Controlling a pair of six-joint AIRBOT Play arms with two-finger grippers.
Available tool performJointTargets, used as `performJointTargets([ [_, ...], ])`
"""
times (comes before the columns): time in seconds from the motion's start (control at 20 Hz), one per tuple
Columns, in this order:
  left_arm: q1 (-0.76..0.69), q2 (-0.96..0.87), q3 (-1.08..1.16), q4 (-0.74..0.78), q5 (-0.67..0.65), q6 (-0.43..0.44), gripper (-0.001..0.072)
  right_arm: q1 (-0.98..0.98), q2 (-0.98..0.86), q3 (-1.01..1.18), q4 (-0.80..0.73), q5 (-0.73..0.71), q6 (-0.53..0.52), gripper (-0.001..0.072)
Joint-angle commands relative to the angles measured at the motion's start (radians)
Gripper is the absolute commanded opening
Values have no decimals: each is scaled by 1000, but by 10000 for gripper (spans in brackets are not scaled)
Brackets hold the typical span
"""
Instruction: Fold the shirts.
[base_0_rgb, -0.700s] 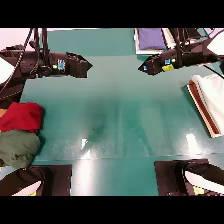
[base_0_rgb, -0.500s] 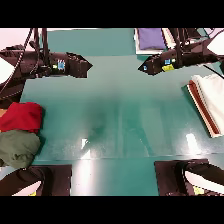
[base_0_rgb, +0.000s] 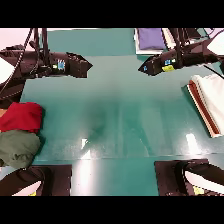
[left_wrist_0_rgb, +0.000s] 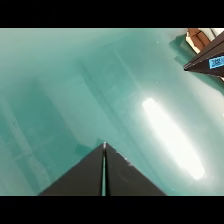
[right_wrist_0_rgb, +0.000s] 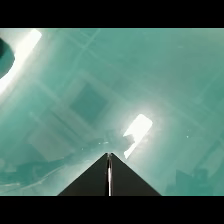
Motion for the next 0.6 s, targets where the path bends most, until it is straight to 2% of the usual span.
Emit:
performJointTargets([
  [0.0, 4, 2, 1, 39, 62, 3, 23, 1, 0, 1, 0, 15, 0, 21],
  [0.1, 56, 14, 2, 183, -11, -39, 23, 1, 0, 1, 0, 19, 0, 21],
  [0.2, 174, 21, 0, 339, -187, -132, 23, 1, 0, 1, 0, 25, 0, 21],
  [0.3, 311, 22, -18, 438, -332, -120, 24, 1, 0, 1, 0, 37, 0, 21],
  [0.4, 432, 22, -78, 481, -388, -58, 48, 1, 0, 1, 0, 37, 0, 21],
  [0.5, 533, 21, -174, 484, -397, -42, 644, 1, 0, 1, 0, 37, 0, 21],
  [0.55, 579, 21, -233, 484, -388, -44, 676, 1, 0, 1, 0, 36, 0, 21],
])
